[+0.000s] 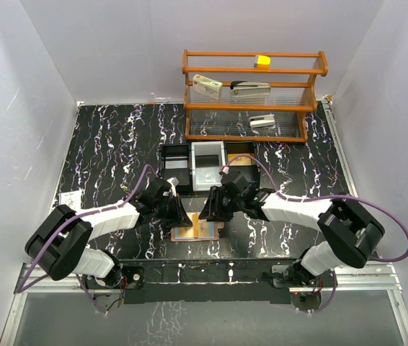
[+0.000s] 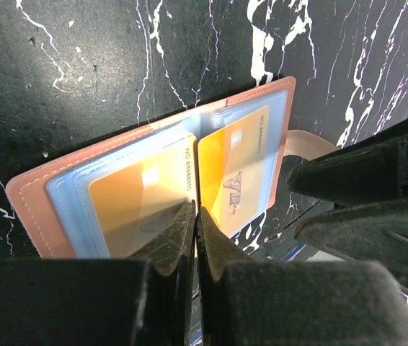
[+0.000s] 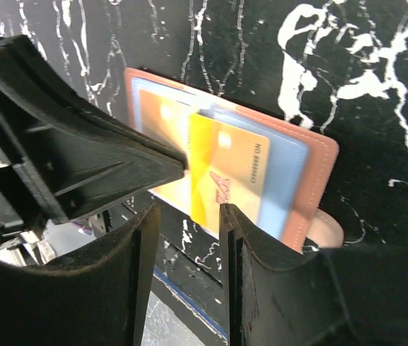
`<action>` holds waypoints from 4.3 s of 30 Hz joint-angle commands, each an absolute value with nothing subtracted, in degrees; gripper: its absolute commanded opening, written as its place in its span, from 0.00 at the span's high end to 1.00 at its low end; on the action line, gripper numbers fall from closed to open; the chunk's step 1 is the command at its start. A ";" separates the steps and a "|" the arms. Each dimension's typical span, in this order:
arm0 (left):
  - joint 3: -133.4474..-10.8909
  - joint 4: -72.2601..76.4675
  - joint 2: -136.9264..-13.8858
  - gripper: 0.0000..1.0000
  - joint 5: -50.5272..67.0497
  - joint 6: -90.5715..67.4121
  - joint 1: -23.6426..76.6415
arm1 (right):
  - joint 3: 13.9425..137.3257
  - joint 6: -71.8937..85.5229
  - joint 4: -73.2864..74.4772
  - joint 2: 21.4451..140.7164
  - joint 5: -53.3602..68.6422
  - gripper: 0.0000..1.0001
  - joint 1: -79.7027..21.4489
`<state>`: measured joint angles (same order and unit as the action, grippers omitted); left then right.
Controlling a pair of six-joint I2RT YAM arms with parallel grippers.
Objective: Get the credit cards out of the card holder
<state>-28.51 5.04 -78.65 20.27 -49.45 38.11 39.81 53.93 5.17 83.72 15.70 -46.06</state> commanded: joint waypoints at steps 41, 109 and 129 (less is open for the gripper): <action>-27.09 5.22 -76.20 1.00 19.01 -51.03 38.23 | 39.35 52.54 8.57 87.13 10.99 0.65 -45.70; -27.63 7.55 -60.75 1.00 19.92 -48.63 38.23 | 36.84 53.11 -6.46 72.74 15.87 0.30 -42.00; -24.07 28.91 -56.76 1.00 30.54 -55.76 37.29 | 30.74 55.58 -26.42 67.57 40.76 0.44 -33.34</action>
